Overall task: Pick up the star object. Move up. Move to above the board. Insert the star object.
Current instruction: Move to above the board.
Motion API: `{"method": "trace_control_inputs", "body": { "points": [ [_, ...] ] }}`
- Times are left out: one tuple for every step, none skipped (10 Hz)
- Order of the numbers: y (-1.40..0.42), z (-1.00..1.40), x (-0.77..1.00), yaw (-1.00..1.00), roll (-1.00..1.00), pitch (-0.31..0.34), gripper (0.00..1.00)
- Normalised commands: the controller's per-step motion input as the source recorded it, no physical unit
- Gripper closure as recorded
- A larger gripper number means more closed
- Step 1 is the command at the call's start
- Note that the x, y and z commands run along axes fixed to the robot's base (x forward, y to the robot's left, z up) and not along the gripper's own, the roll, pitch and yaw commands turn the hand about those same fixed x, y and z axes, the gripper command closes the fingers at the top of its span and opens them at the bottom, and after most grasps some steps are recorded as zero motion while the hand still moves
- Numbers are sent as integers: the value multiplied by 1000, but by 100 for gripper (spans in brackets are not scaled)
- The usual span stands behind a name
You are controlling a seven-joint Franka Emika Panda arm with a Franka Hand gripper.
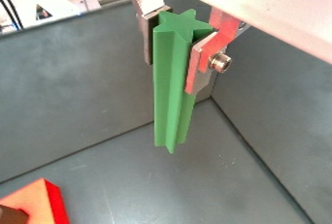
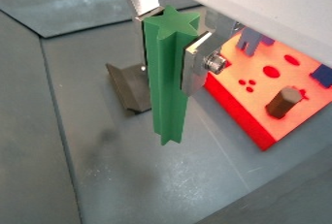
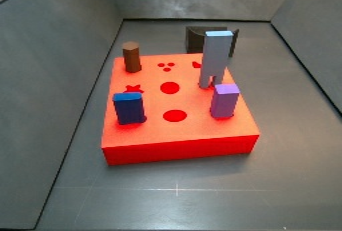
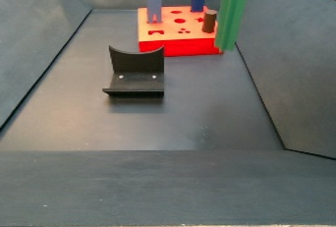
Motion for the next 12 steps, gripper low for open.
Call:
{"method": "trace_control_inputs", "body": {
  "points": [
    [39, 431, 11, -41, -52, 78, 100],
    [34, 255, 9, -41, -41, 77, 100],
    [-1000, 159, 196, -1000, 175, 61, 100],
    [-1000, 153, 197, -1000, 180, 60, 100],
    [-1000, 163, 195, -1000, 181, 79, 100],
    [-1000, 165, 196, -887, 122, 77, 100],
    [-1000, 167, 198, -610, 73, 88, 100],
    [-1000, 171, 204, -318, 14, 102, 100],
    [-1000, 172, 214, -113, -25, 115, 100],
    [-1000, 172, 220, -65, -28, 125, 100],
    [-1000, 176, 232, -30, -4, 142, 100],
    [-1000, 177, 239, -26, -20, 140, 100]
  ]
}}
